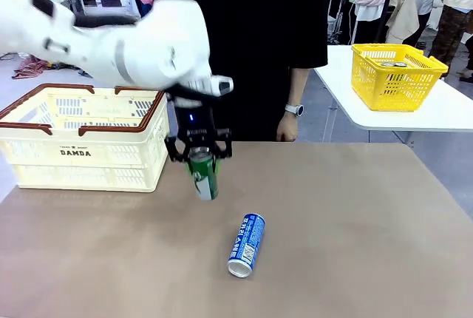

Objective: Place the drinks into the Shopping basket.
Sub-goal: Pick up one drink and place it into the Shopping basket.

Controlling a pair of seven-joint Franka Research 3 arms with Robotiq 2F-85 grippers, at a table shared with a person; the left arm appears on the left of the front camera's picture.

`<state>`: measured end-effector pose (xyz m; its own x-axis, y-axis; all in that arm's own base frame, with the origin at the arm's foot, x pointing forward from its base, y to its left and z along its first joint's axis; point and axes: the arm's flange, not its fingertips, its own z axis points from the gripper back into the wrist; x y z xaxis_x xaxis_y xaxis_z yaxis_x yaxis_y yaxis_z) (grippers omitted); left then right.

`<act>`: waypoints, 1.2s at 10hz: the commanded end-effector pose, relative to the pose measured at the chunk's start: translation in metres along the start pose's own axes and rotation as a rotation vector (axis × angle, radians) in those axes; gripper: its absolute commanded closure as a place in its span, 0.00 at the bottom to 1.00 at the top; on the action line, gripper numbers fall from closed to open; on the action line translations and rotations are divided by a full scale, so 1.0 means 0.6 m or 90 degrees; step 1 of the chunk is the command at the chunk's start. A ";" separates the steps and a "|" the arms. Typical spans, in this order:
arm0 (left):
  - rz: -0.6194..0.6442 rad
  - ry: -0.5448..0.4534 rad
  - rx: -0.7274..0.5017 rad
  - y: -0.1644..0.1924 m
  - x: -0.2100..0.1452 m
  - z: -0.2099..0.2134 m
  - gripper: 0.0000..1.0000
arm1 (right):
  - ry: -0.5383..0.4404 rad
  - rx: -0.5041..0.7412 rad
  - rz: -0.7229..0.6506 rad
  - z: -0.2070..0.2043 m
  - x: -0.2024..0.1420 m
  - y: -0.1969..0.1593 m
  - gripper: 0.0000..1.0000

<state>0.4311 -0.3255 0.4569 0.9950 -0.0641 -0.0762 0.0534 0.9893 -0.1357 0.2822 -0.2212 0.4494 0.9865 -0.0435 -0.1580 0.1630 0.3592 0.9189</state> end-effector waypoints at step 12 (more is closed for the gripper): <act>-0.185 -0.067 -0.129 0.043 -0.104 0.296 1.00 | 0.000 0.003 -0.009 0.003 -0.002 0.008 0.00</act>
<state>0.3890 -0.2750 0.6299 0.9425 -0.3238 0.0824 0.3324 0.8831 -0.3313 0.2821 -0.2213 0.4493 0.9864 -0.0435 -0.1583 0.1633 0.3590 0.9189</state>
